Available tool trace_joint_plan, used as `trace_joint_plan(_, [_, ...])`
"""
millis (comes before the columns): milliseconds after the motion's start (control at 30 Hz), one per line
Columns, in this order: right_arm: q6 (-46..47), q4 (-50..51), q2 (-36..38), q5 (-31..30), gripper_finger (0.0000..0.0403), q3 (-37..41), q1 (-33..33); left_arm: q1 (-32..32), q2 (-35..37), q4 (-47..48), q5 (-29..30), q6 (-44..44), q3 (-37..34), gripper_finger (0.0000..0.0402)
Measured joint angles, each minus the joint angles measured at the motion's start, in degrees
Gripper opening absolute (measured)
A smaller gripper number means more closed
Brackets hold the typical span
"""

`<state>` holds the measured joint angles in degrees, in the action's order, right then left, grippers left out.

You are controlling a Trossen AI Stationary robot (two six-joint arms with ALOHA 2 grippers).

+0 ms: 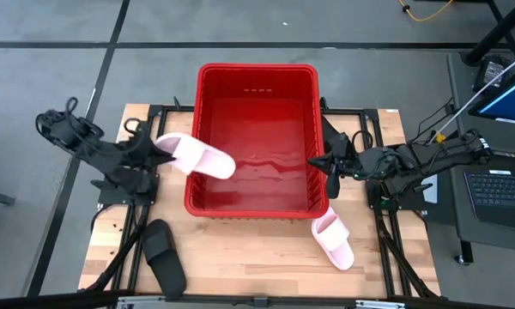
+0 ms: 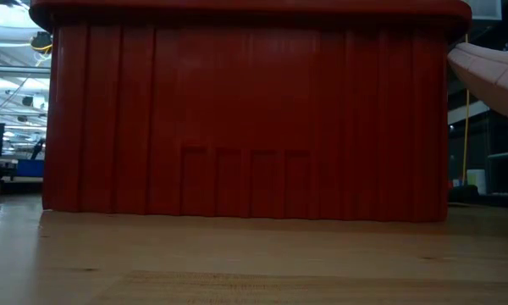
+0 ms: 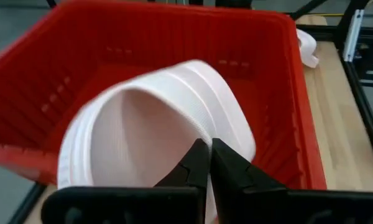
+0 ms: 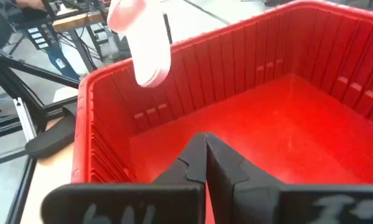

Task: Pick and place slides into bin
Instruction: Put the left pink slide into the bin

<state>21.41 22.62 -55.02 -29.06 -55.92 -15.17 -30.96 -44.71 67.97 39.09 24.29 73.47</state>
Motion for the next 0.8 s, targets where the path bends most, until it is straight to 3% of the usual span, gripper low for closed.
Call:
trace_joint_plan(400, [-7.5, -9.4, 0.0, 0.5, 0.0006, 0.0, 0.0, 1.3, -5.6, -7.6, 0.9, -2.6, 5.8, 0.0003])
trace_joint_plan(800, [-17.9, -13.7, -0.2, 1.7, 0.0006, -4.9, 0.0, 16.8, -14.8, -7.8, -6.5, -9.2, 13.7, 0.0003])
